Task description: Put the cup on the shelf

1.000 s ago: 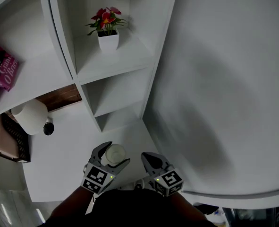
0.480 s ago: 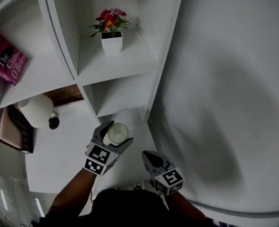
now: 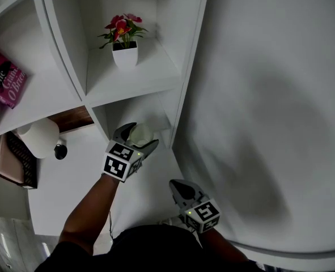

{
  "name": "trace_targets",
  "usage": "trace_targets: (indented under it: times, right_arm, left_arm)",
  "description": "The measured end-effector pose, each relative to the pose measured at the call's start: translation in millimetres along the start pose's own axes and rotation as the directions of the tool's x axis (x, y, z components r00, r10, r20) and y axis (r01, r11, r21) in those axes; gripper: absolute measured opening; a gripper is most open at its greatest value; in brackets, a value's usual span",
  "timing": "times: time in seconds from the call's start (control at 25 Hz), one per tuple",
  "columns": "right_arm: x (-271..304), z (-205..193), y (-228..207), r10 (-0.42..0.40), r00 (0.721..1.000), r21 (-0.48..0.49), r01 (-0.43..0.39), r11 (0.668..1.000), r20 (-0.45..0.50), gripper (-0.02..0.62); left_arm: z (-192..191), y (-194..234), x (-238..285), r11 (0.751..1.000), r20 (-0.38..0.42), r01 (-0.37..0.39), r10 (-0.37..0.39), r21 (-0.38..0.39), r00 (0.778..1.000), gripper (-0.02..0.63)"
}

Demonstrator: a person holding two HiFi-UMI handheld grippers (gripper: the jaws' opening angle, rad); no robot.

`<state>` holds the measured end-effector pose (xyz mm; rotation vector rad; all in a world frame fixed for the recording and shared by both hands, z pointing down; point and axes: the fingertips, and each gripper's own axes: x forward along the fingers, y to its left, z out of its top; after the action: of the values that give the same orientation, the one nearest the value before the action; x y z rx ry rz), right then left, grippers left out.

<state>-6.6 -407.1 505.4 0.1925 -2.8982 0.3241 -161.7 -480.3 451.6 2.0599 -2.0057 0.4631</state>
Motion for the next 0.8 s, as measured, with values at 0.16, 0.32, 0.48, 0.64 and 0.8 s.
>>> trace_targets:
  times: [0.16, 0.32, 0.48, 0.64, 0.8]
  right_arm:
    - [-3, 0, -7, -0.022, 1.0, -0.003, 0.022, 1.0, 0.005, 0.004]
    - [-6, -3, -13, -0.039, 0.999, -0.006, 0.039, 0.999, -0.004, 0.005]
    - [-10, -8, -20, -0.055, 0.998, 0.005, 0.055, 0.998, -0.024, 0.005]
    - [-13, -12, -28, -0.068, 0.997, 0.015, 0.069, 0.998, -0.028, 0.005]
    - [-13, -16, -33, -0.075, 0.997, 0.031, 0.076, 0.997, -0.036, 0.005]
  left_arm:
    - [16, 16, 21, 0.999, 0.015, 0.003, -0.002, -0.039, 1.0, 0.393]
    - [28, 29, 44, 1.0, 0.021, -0.002, 0.002, -0.031, 1.0, 0.393]
    - [34, 43, 63, 0.999, 0.019, -0.016, 0.016, -0.039, 1.0, 0.393]
    - [33, 50, 80, 0.999, 0.006, -0.023, 0.023, -0.035, 1.0, 0.393]
    - [35, 51, 93, 0.999, 0.013, -0.024, 0.024, -0.037, 1.0, 0.393]
